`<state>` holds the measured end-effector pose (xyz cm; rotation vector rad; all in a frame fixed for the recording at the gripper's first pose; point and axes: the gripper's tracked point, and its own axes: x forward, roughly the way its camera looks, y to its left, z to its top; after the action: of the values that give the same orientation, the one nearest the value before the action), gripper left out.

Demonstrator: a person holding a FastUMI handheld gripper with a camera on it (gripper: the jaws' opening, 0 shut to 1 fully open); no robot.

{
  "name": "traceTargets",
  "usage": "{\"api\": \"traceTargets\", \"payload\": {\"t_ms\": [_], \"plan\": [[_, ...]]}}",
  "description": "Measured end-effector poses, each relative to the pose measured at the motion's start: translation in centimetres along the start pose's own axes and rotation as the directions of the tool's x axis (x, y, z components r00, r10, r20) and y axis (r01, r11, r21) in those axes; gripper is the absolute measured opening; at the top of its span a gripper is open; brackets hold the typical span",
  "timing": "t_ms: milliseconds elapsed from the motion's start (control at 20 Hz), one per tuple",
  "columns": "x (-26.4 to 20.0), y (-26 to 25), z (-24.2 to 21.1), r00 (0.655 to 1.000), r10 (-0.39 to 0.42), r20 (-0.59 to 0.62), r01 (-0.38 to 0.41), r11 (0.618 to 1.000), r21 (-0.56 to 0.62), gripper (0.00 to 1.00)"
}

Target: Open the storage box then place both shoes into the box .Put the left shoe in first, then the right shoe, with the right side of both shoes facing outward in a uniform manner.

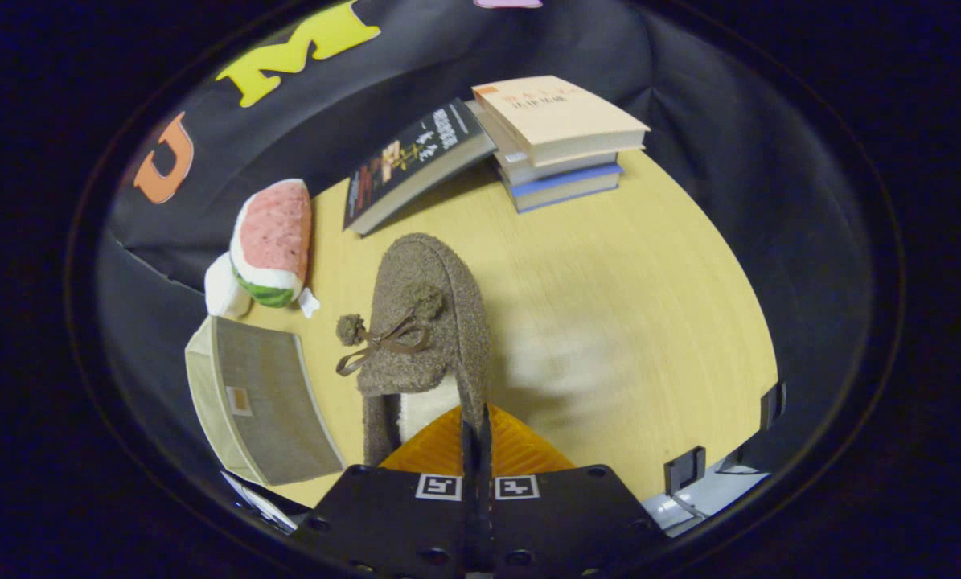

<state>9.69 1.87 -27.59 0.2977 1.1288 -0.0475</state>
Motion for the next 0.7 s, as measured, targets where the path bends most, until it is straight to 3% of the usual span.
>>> {"api": "traceTargets", "payload": {"t_ms": [400,700], "plan": [[-6.1,14.9,-0.6,0.987,0.134,0.086,-0.122,0.983,-0.134,0.0],[-4.9,26.3,-6.1,0.974,0.223,-0.029,-0.224,0.954,-0.201,0.0]]}}
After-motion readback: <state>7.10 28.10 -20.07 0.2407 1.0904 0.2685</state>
